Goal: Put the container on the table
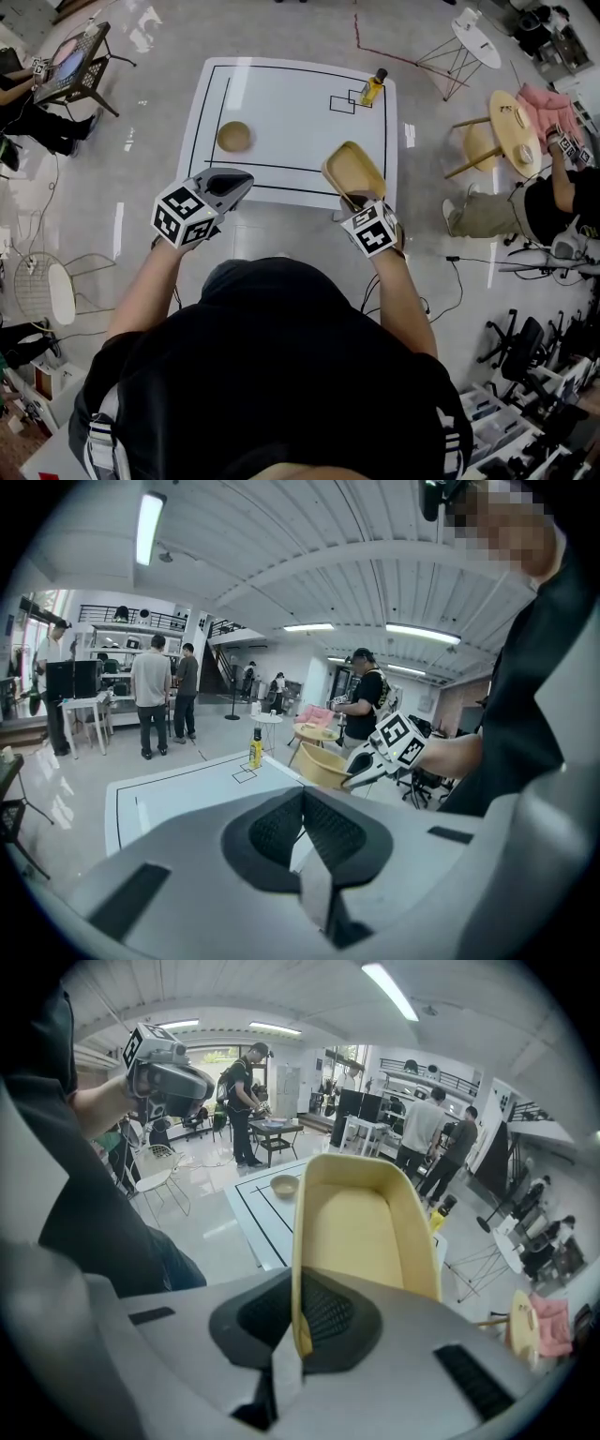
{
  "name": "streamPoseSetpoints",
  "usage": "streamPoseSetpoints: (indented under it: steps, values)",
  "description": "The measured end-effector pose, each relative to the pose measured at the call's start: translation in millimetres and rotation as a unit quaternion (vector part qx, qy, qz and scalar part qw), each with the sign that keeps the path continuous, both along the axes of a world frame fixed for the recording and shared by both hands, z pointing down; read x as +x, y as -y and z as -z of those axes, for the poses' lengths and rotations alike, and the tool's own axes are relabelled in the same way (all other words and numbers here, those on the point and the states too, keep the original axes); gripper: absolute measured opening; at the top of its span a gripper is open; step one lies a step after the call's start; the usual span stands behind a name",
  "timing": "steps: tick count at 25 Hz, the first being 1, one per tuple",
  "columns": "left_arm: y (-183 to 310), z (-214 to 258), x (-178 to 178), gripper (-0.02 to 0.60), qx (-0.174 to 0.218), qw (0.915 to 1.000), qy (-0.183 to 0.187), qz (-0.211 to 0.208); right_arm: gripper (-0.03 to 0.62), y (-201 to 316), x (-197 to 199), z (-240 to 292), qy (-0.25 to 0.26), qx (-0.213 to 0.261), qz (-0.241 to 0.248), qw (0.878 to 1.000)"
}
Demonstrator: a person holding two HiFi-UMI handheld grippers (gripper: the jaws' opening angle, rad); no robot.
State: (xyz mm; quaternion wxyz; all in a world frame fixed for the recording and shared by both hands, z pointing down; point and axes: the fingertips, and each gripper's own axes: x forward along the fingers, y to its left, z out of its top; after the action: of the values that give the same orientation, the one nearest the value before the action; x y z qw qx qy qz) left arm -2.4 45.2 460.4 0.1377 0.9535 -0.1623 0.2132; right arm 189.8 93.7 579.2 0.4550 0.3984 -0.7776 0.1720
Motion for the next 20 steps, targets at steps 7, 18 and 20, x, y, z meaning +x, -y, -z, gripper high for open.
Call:
streamPoseSetpoints:
  steps: [7,18,20]
  values:
    - [-11,-7,2,0.008,-0.01,0.9999,-0.007,-0.002,0.008,-3,-5,-3,0.001,-0.001,0.007,1.0]
    - [1,-5,-1,0.008,-0.012,0.9999,-0.01,-0.006,0.008,11,-6,-1,-0.003,0.001,0.003,1.0]
    - [7,-6,-1,0.008,-0.012,0.9998,-0.013,-0.009,0.008,16,-7,-3,-0.006,-0.001,0.002,1.0]
